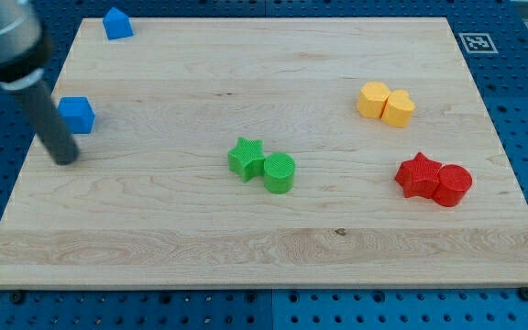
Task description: Move the blue cube to the top left of the green star
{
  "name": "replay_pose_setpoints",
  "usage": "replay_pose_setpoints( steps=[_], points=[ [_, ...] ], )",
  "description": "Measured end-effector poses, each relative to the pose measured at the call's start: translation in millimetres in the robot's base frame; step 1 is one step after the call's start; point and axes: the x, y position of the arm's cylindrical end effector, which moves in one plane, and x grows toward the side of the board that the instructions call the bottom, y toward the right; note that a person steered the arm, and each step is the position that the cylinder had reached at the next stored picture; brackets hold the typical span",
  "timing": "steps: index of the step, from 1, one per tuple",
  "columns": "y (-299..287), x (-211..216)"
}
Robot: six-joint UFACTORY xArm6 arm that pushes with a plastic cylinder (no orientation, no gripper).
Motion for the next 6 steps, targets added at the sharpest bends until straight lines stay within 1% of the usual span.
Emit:
replay_pose_setpoints(
  steps=[1, 2, 3, 4, 6],
  points=[
    [-34.6, -15.6],
    [-27.9, -30.6],
    [-23.0, -30.6],
    [-23.0, -42.3],
    [-7.7, -44.2]
  ],
)
